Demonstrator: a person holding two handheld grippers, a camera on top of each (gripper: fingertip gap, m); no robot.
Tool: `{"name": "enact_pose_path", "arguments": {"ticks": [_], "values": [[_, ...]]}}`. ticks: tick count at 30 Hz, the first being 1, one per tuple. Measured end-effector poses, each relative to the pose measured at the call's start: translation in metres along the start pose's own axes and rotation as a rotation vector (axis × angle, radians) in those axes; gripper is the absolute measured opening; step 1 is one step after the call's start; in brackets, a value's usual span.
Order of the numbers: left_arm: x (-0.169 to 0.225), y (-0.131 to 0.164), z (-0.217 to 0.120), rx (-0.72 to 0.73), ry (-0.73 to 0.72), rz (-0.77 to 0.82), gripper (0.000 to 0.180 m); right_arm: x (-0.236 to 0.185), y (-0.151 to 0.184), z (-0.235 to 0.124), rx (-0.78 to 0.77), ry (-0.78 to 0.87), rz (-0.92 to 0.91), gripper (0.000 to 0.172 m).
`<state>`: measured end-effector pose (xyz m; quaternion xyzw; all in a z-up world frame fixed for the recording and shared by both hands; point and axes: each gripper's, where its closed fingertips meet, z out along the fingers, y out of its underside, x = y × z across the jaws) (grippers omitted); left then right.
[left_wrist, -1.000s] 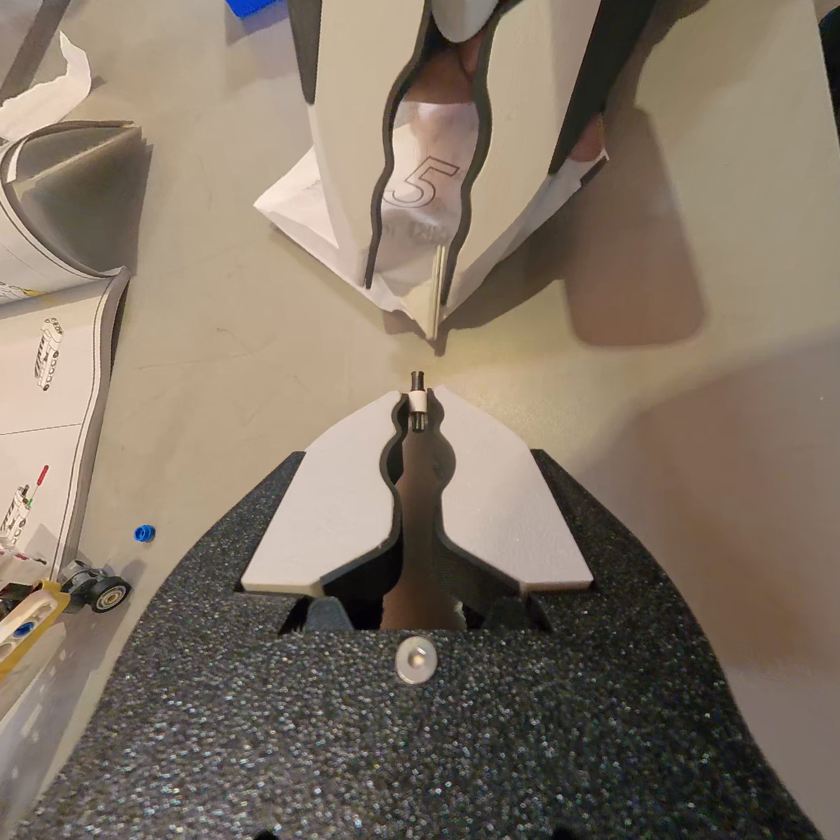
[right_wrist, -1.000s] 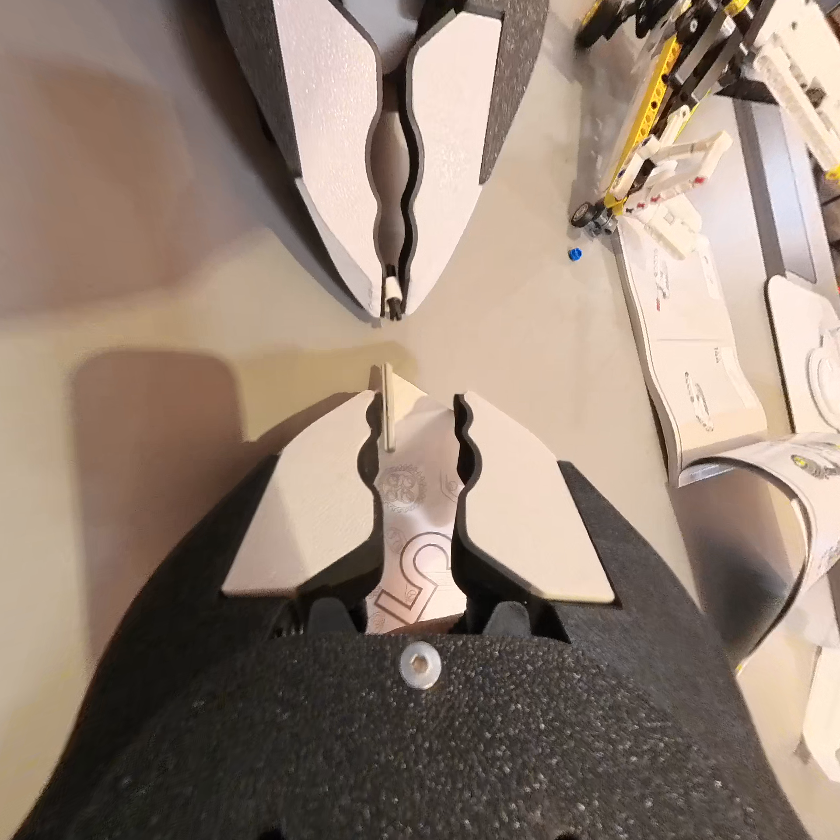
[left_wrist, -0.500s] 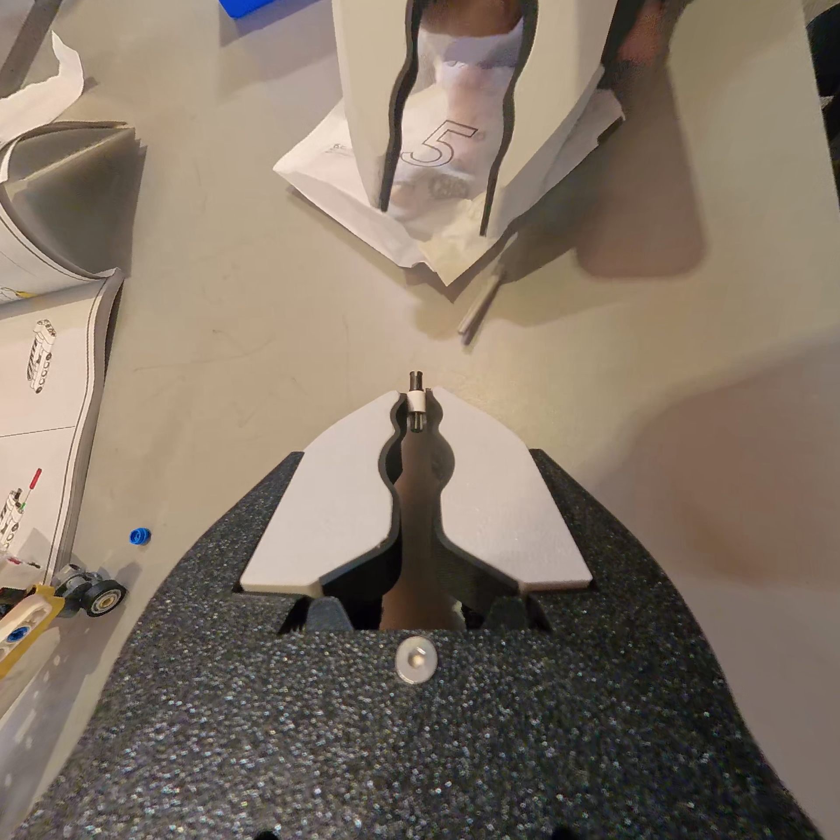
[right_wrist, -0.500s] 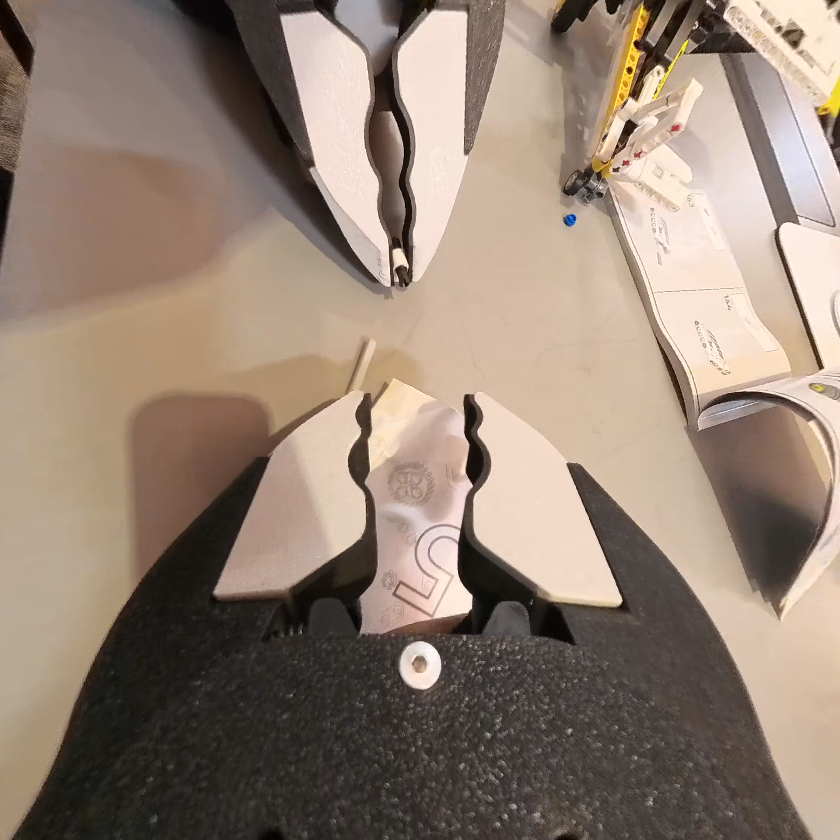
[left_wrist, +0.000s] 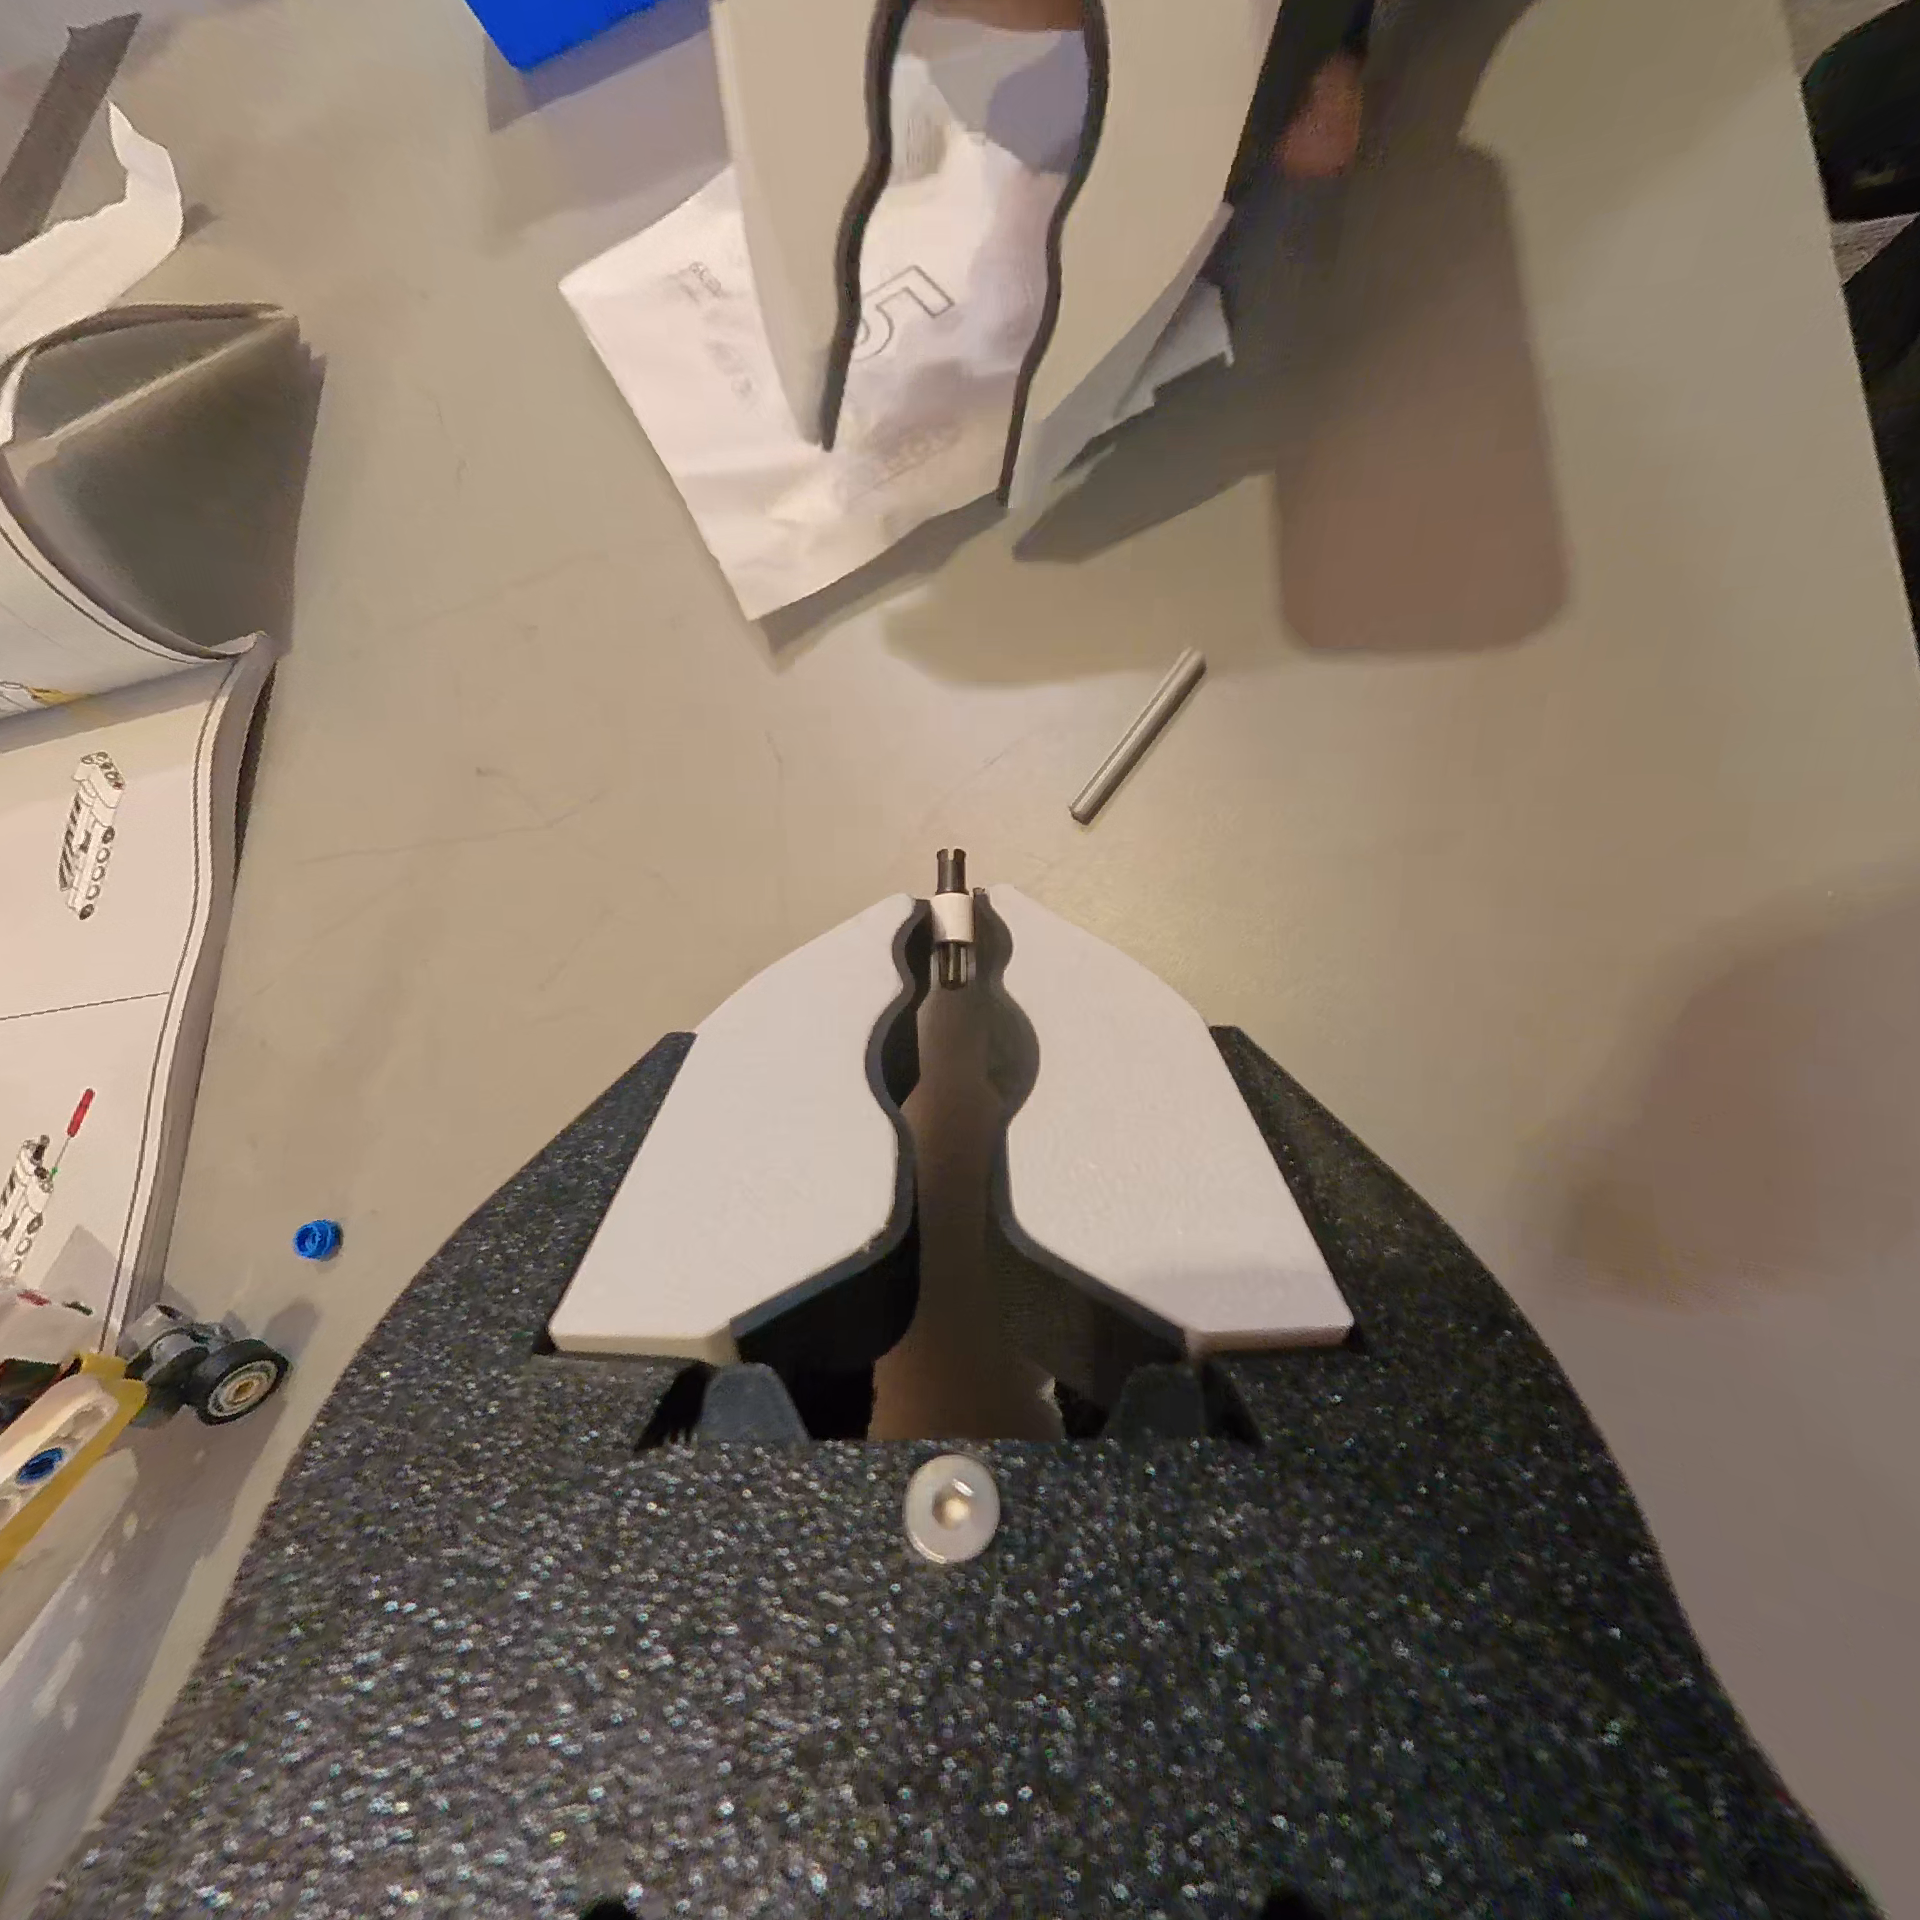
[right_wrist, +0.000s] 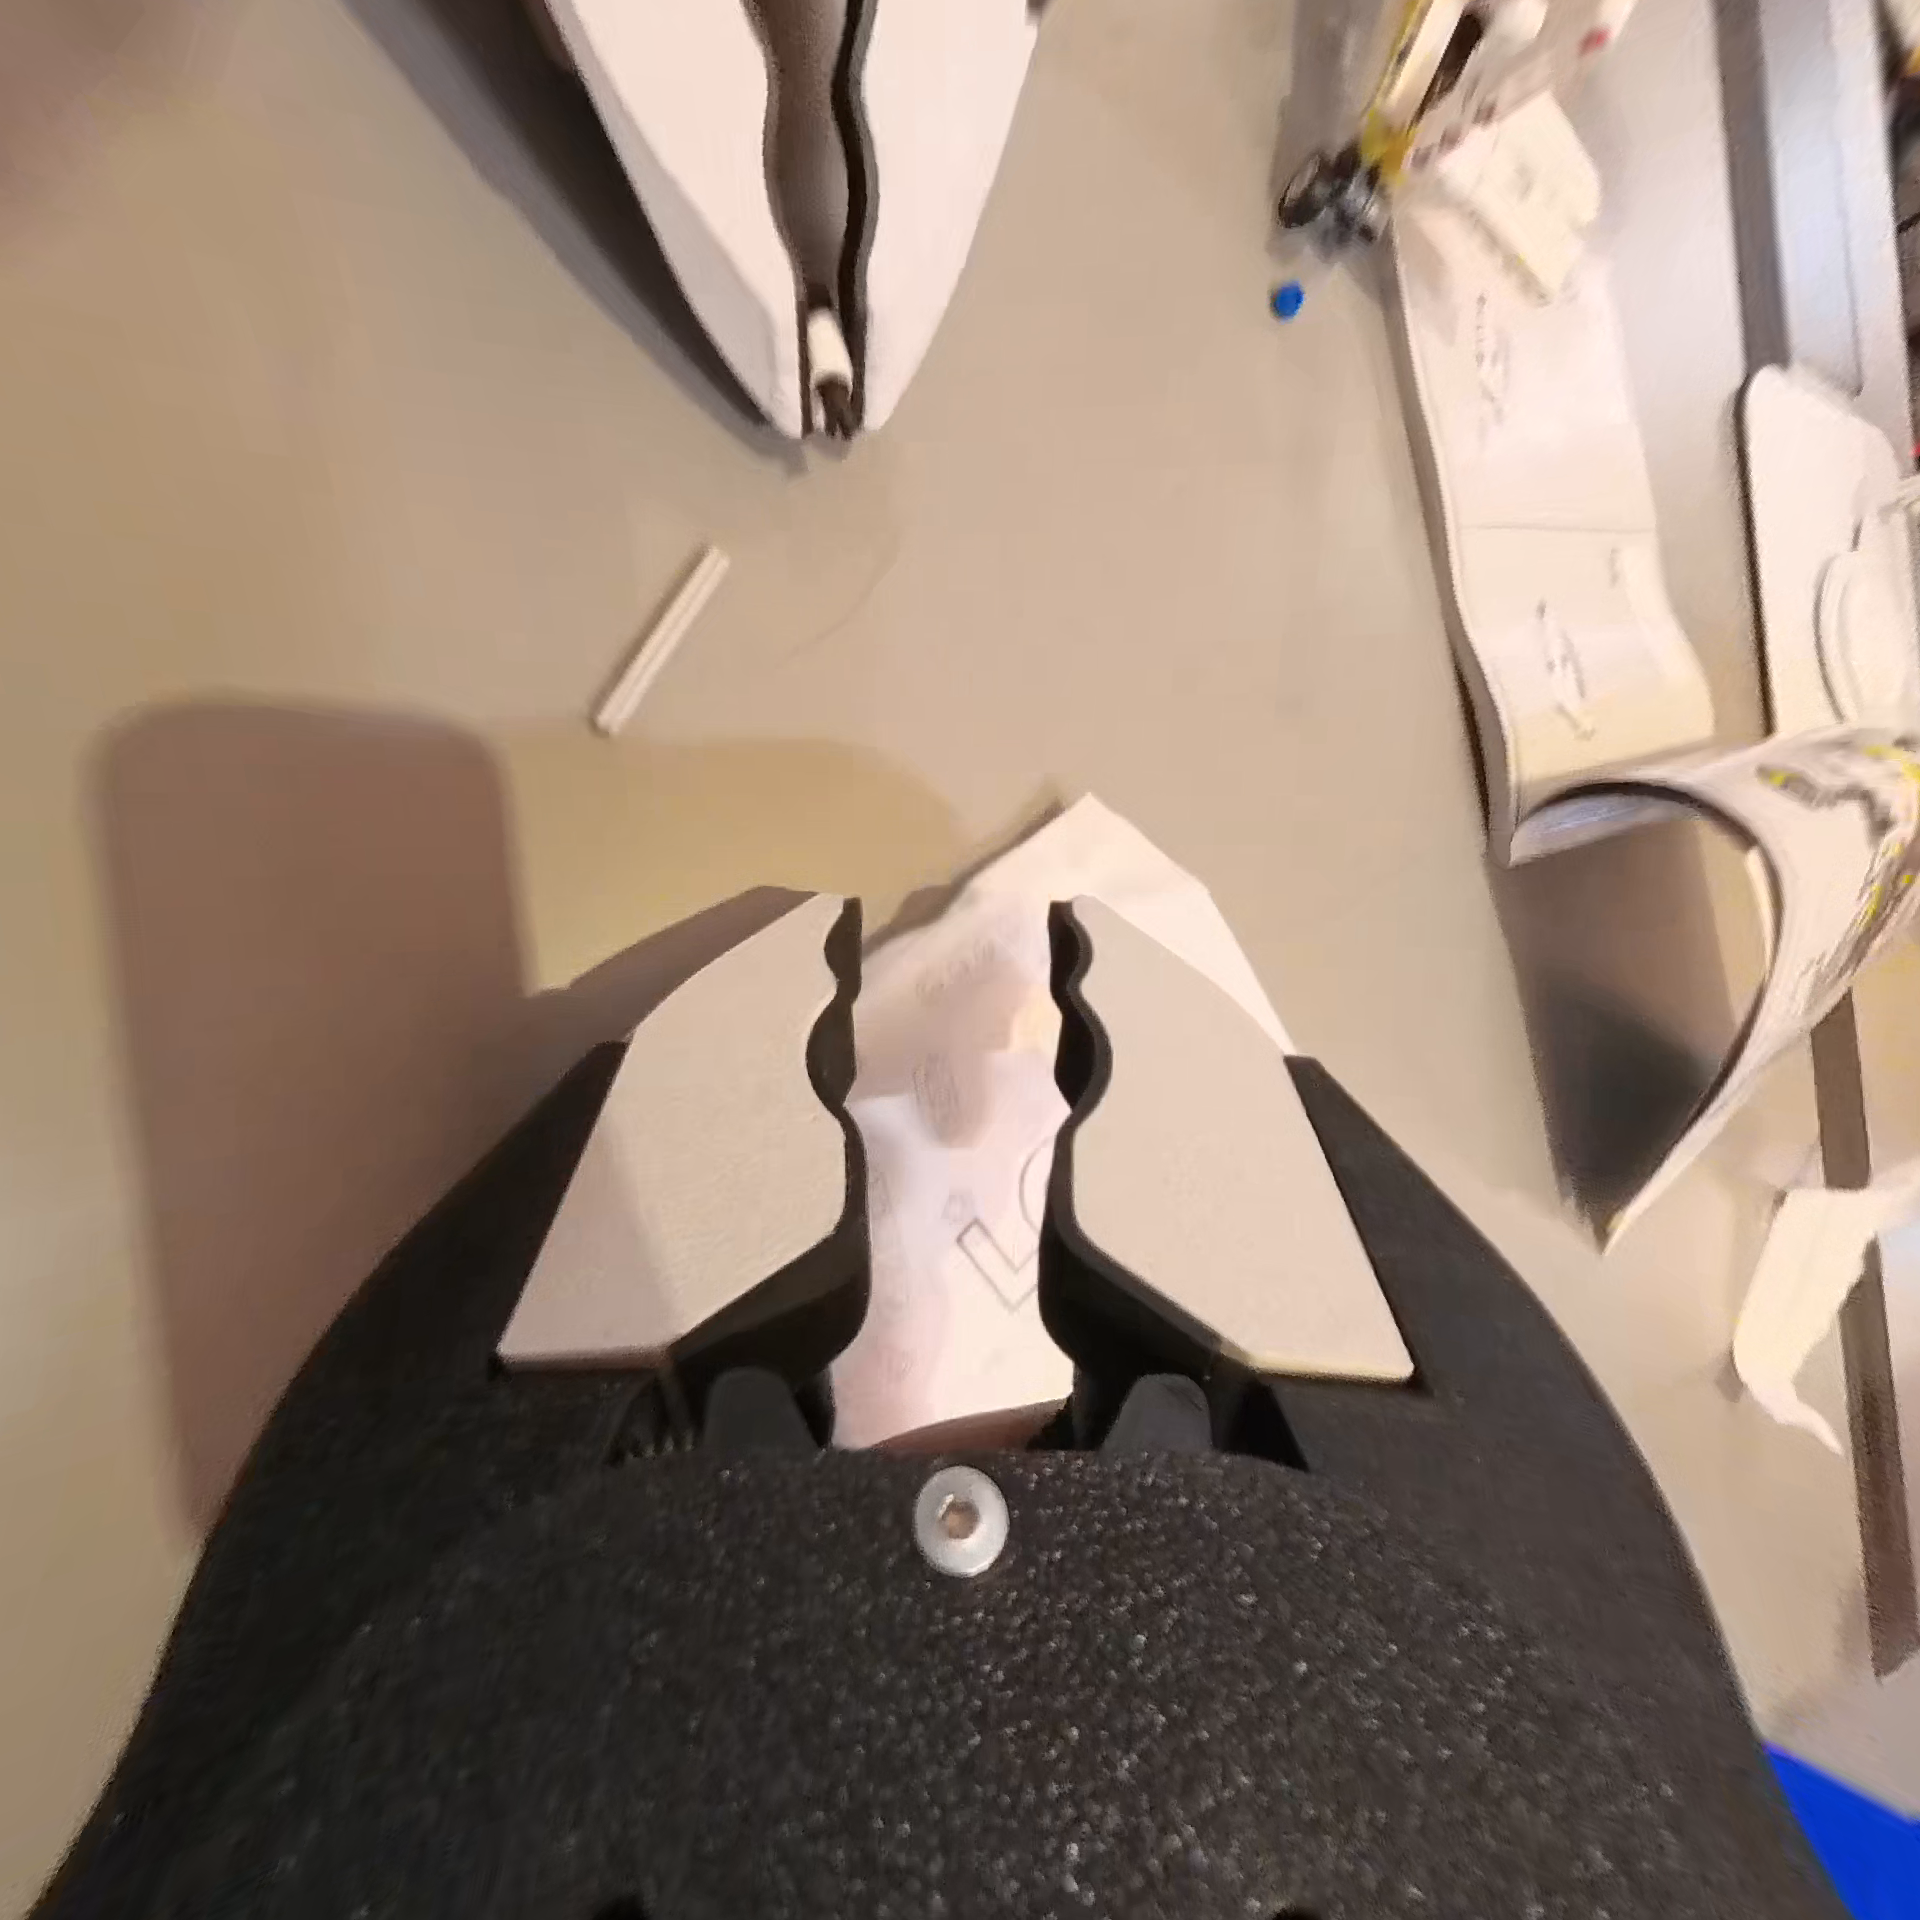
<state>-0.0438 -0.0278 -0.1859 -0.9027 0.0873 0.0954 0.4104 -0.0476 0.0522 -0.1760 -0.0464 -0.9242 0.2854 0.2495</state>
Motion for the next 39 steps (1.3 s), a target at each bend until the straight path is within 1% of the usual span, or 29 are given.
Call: {"name": "enact_pose_path", "arguments": {"ticks": [3,6,8,12,16,24,32,39], "values": [[-0.001,-0.002,-0.002,0.008,-0.021,0.04,0.008,-0.006,-0.034,0.003,0.126,-0.06,-0.006,0.028],[0.0,-0.003,-0.002,0.003,-0.036,0.085,0.008,-0.016,-0.051,0.018,0.164,-0.101,-0.04,0.024],[0.002,-0.003,-0.002,0.001,-0.04,0.117,0.008,-0.02,-0.053,0.027,0.16,-0.098,-0.057,0.021],[0.006,-0.003,0.0,-0.013,-0.045,0.166,0.008,-0.026,-0.059,0.031,0.193,-0.121,-0.05,0.012],[0.009,-0.004,0.003,-0.027,-0.046,0.21,0.008,-0.029,-0.061,0.035,0.195,-0.133,-0.055,0.011],[0.011,-0.004,0.004,-0.031,-0.047,0.223,0.008,-0.034,-0.064,0.039,0.2,-0.151,-0.077,0.011],[0.011,-0.003,0.004,-0.044,-0.054,0.26,0.008,-0.035,-0.064,0.04,0.189,-0.146,-0.126,0.004],[0.015,-0.007,0.0,0.035,-0.003,0.186,0.009,-0.036,-0.066,0.035,0.247,-0.126,-0.139,0.003]]}}
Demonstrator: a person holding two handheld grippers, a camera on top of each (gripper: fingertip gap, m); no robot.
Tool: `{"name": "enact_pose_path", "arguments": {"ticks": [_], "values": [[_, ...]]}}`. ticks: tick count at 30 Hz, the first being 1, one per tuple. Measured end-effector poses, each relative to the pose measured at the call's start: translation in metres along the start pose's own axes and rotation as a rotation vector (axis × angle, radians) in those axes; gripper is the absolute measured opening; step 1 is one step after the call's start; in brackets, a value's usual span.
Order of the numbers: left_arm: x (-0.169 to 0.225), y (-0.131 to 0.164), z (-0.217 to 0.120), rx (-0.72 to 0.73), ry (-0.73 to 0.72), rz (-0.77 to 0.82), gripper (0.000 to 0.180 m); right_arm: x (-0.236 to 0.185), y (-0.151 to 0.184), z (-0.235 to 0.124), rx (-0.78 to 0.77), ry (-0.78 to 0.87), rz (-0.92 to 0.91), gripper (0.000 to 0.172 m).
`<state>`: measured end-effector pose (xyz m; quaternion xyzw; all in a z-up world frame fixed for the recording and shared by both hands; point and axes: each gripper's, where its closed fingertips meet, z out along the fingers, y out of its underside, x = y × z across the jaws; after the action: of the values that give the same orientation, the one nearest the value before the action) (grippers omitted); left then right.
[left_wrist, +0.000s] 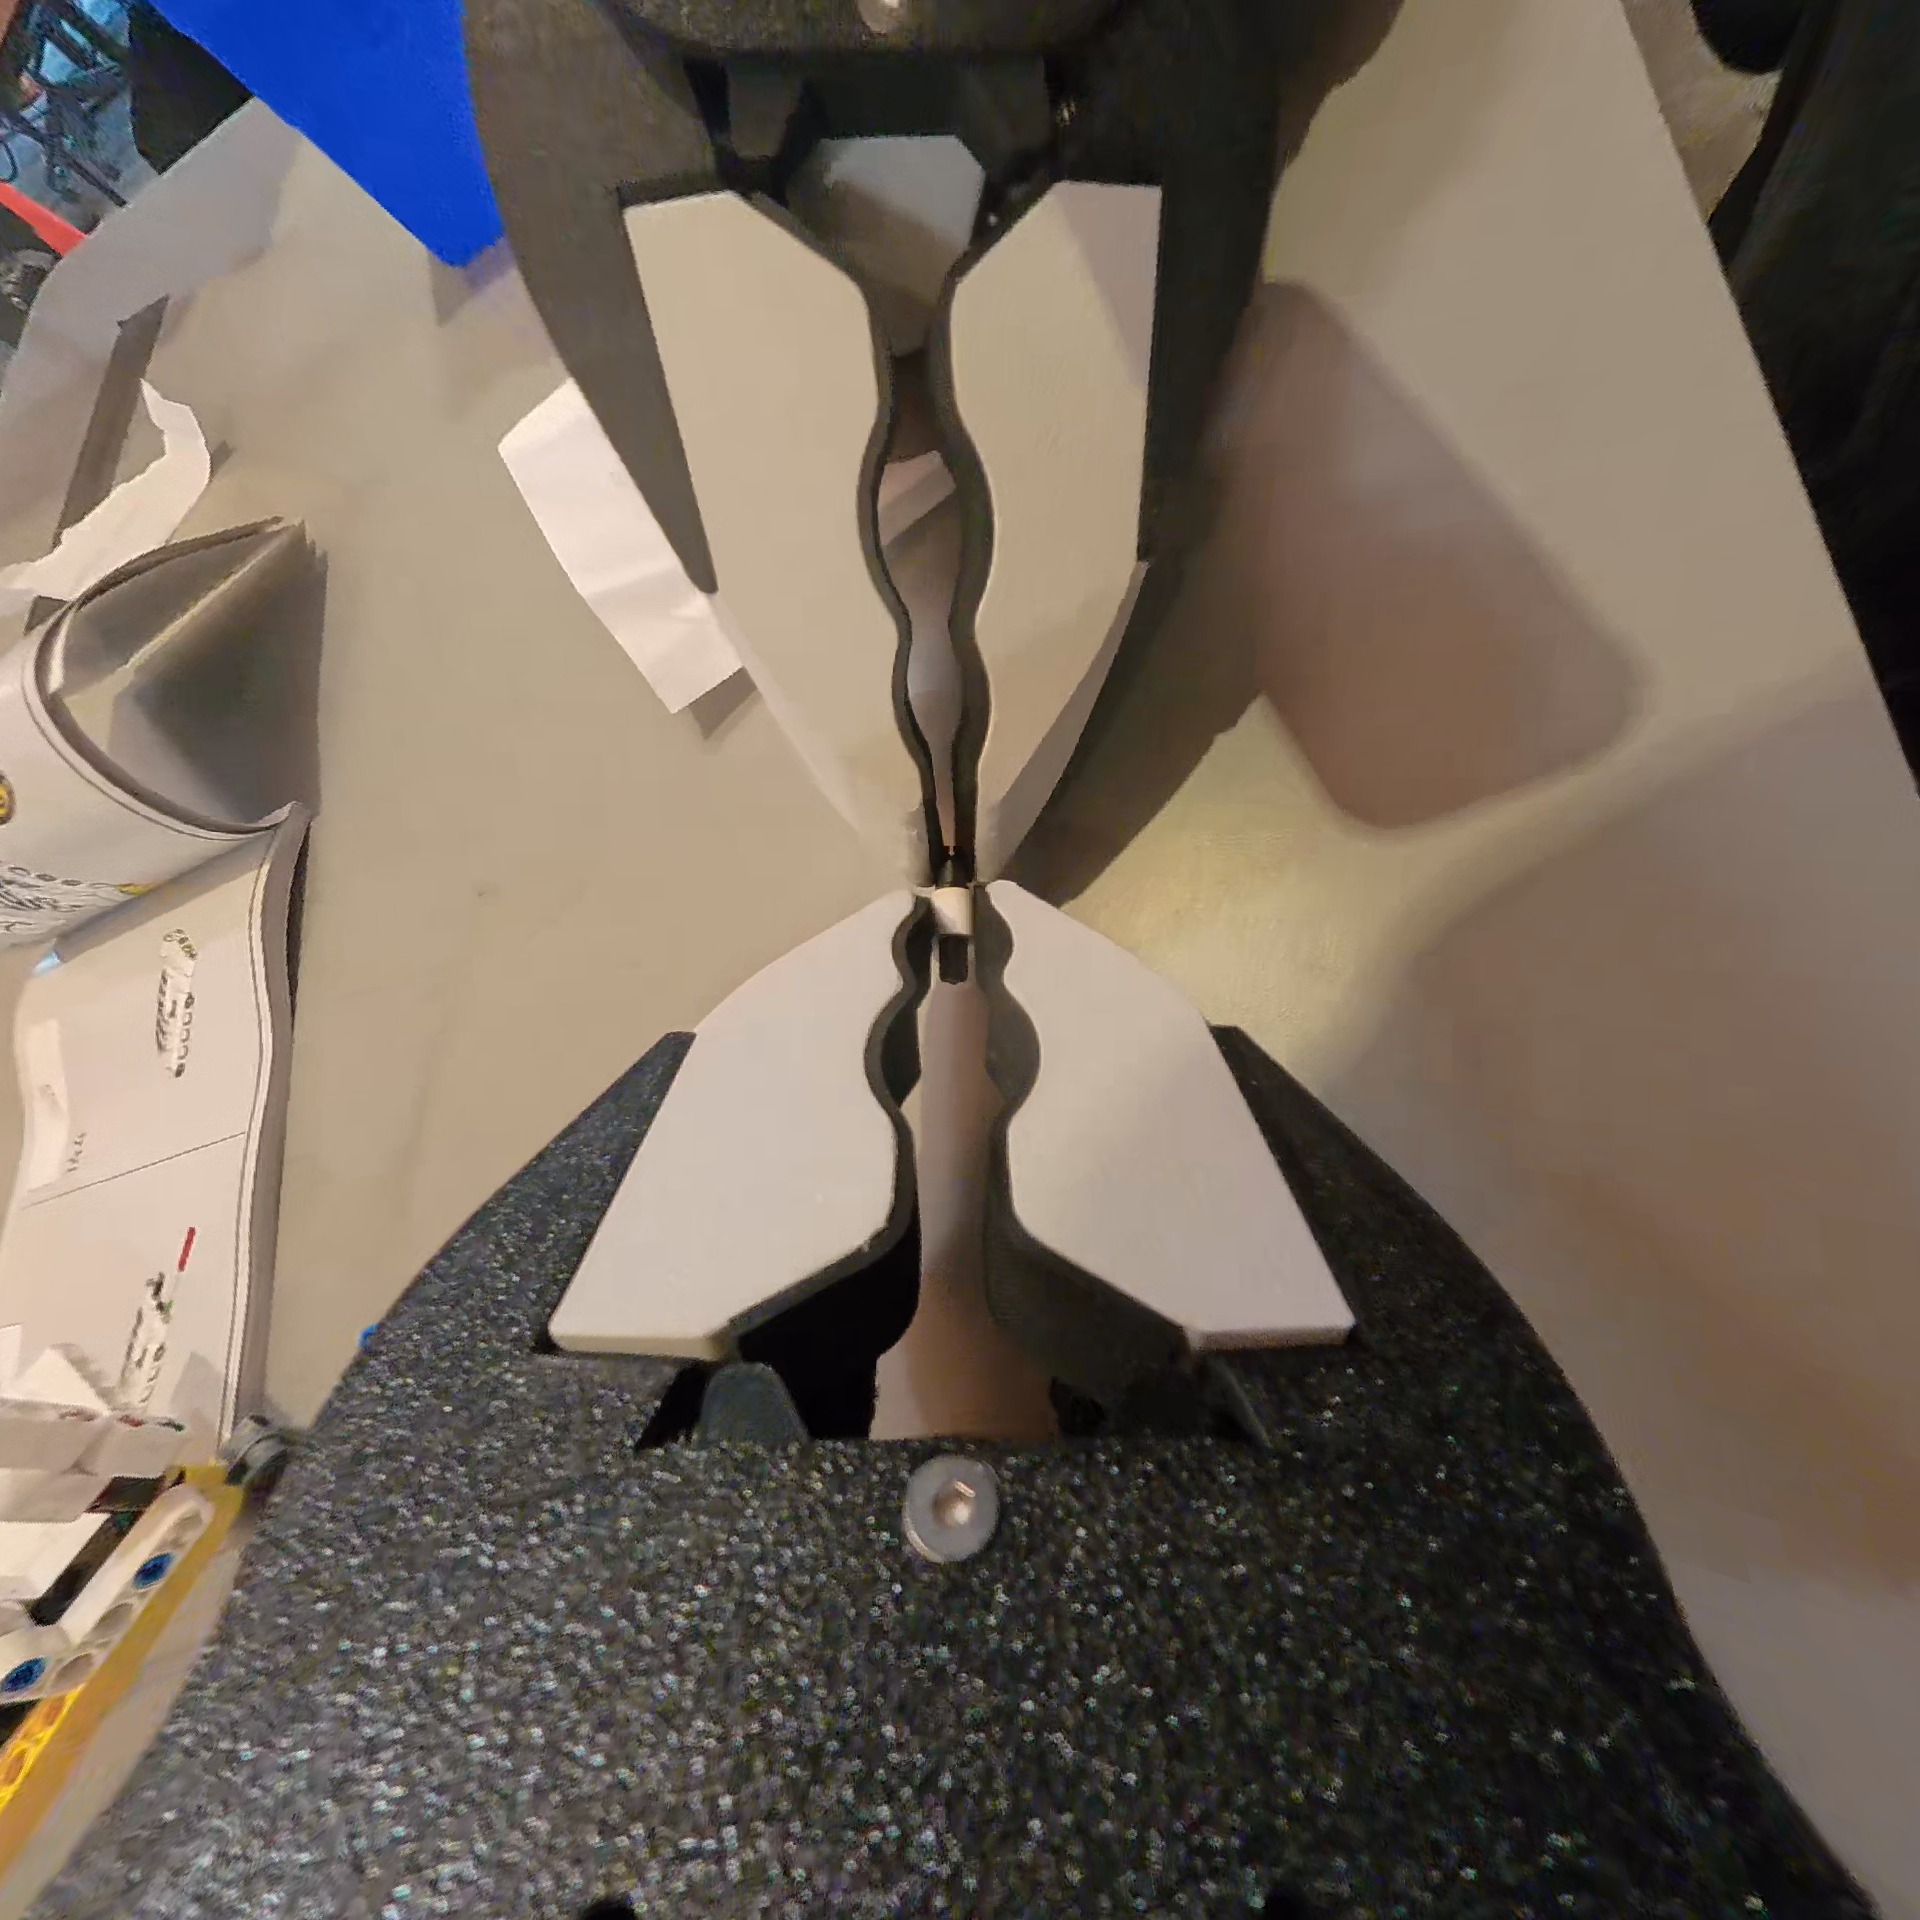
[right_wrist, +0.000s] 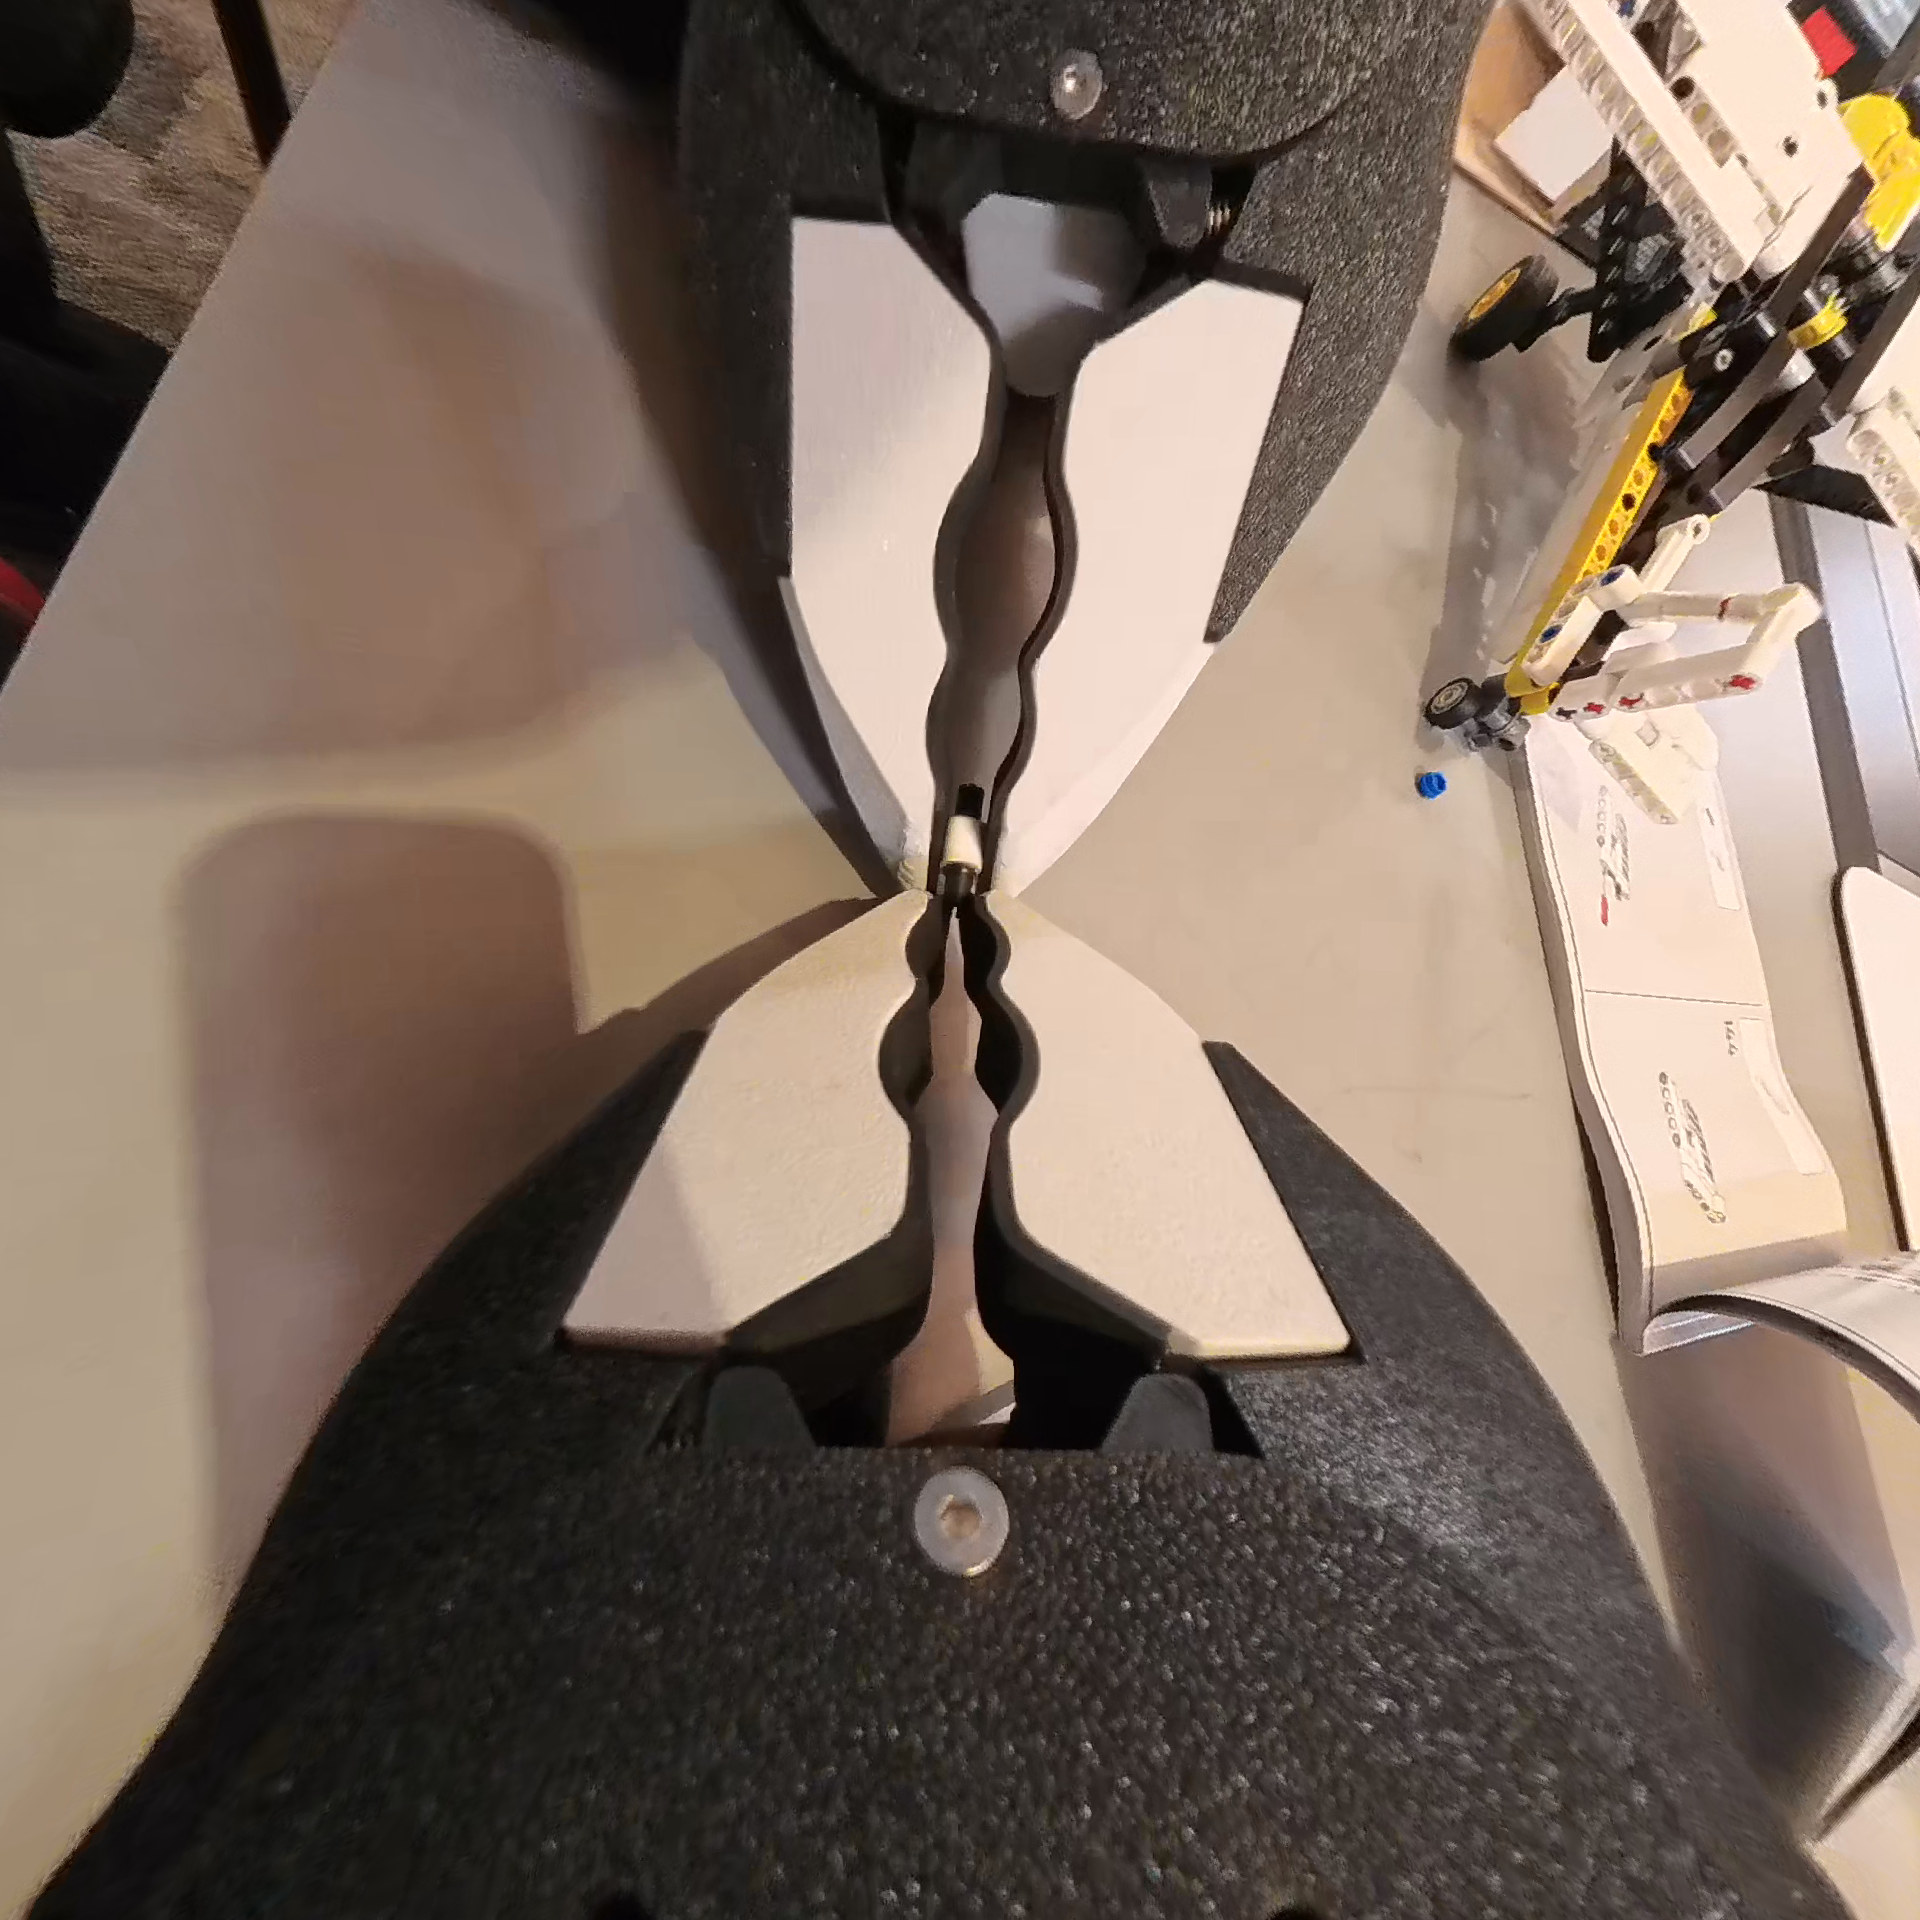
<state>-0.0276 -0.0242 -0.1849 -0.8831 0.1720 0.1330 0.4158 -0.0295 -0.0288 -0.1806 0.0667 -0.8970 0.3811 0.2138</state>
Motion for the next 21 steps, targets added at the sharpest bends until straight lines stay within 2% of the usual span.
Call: {"name": "enact_pose_path", "arguments": {"ticks": [16,19,21], "values": [[0.002,-0.006,-0.004,0.082,0.057,-0.062,0.009,-0.002,0.0,-0.006,0.062,0.002,0.03,0.002],[-0.007,-0.001,-0.012,0.096,0.038,-0.126,0.008,0.008,0.022,-0.01,-0.017,0.047,0.025,0.0],[-0.009,-0.005,-0.018,0.151,0.044,-0.162,0.008,0.017,0.025,-0.017,0.017,0.049,0.094,0.0]]}}
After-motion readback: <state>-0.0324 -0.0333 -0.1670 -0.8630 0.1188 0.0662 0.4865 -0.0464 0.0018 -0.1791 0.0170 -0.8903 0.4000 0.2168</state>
